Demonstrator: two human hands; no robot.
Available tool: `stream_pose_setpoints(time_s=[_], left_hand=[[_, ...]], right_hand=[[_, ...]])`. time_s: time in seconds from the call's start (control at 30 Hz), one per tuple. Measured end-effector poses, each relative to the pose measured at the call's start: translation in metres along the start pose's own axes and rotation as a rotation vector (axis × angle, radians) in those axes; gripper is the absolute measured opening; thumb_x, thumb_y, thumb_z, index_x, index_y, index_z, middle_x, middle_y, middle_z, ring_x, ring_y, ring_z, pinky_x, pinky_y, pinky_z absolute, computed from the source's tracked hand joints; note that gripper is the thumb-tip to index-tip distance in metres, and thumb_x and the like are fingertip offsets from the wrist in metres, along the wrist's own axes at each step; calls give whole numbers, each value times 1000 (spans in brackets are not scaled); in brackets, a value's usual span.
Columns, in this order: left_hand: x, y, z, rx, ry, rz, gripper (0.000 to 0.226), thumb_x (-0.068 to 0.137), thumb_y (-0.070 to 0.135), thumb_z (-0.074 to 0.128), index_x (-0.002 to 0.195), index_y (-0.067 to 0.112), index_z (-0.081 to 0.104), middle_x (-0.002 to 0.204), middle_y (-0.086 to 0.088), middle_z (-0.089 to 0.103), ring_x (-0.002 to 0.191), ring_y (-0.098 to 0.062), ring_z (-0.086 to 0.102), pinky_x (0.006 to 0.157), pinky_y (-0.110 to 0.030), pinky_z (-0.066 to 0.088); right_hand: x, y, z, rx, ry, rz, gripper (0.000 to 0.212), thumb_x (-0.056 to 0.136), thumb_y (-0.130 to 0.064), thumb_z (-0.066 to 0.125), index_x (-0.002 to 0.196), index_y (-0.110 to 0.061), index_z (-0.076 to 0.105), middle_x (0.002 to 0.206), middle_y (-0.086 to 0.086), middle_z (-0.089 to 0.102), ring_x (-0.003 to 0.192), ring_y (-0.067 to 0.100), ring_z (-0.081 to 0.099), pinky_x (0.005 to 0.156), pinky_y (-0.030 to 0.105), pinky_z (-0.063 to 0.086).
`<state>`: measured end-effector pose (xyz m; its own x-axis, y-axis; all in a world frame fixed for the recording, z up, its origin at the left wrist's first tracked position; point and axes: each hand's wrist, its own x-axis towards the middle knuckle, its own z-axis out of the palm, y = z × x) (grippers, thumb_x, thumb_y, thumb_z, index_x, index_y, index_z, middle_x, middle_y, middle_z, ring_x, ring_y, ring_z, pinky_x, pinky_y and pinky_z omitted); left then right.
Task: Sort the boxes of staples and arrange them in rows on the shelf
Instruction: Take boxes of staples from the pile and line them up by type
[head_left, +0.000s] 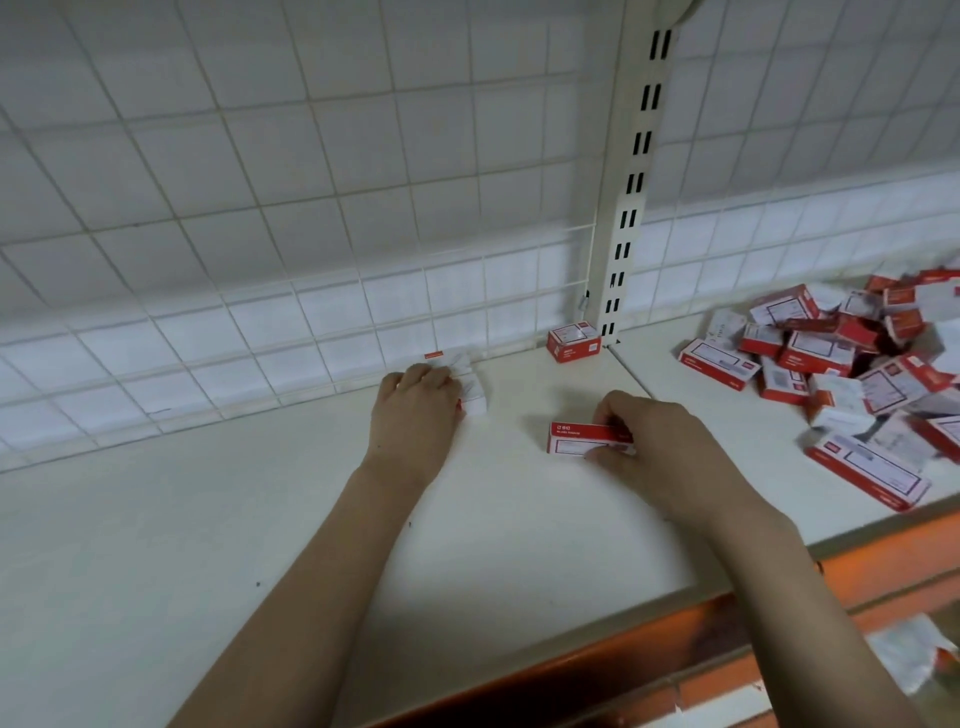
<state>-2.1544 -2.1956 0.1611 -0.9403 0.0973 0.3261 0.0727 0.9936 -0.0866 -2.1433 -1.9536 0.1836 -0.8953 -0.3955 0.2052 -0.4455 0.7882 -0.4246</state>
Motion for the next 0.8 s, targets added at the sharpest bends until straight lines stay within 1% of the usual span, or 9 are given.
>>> stream_pose_setpoints(time_s=[0.17,0.33,0.47,0.57,0.63,0.7,0.77,0.8], left_hand=[[3,-1,3,-50,0,-24,28,96,22,40,114,17,60,126,7,55,131,-17,34,98,-28,22],[7,-2,2,-76,-5,-21,26,95,22,44,114,16,62,128,8,55,132,-18,33,99,-29,20],[8,-2,2,-111,15,-29,24,93,16,48,111,11,63,123,1,59,123,-22,44,96,-30,25],[4,1,0,-139,5,-56,32,92,16,49,123,12,58,132,-1,54,127,-22,42,98,-31,25],[-1,5,-4,-152,9,-101,44,91,19,52,134,11,47,139,-3,47,133,-22,35,103,-34,24],[-9,8,-10,-158,-11,-135,53,92,25,52,141,11,37,146,-4,38,138,-22,27,108,-35,19],[-24,13,-16,-132,-34,-185,54,92,29,52,141,14,37,148,-2,33,140,-22,21,109,-35,15],[-34,17,-19,-128,-45,-218,51,91,29,54,138,14,42,148,-4,34,139,-23,22,109,-37,16]], right_hand=[[-6,4,-4,8,5,48,11,83,-25,61,89,-20,54,81,-6,58,74,17,53,65,32,43],[-10,5,-5,32,7,63,9,83,-23,61,87,-19,53,79,-6,57,71,18,53,63,33,46],[-12,5,-4,61,-7,68,9,83,-21,61,88,-18,53,78,-7,55,64,15,50,61,35,49],[-15,9,-5,59,-16,52,10,84,-22,62,89,-19,54,80,-8,57,65,14,49,64,32,46],[-17,11,-6,62,-36,32,13,84,-25,62,93,-20,55,85,-6,61,69,13,52,66,30,44],[-17,11,-5,57,-43,16,17,85,-29,62,99,-21,56,93,-5,65,80,15,56,70,29,44],[-16,8,-4,63,-67,-25,22,87,-31,61,105,-21,57,100,-5,66,90,16,59,71,27,41],[-16,6,-3,68,-85,-47,24,87,-32,60,108,-20,57,103,-4,66,93,17,59,71,26,40]])
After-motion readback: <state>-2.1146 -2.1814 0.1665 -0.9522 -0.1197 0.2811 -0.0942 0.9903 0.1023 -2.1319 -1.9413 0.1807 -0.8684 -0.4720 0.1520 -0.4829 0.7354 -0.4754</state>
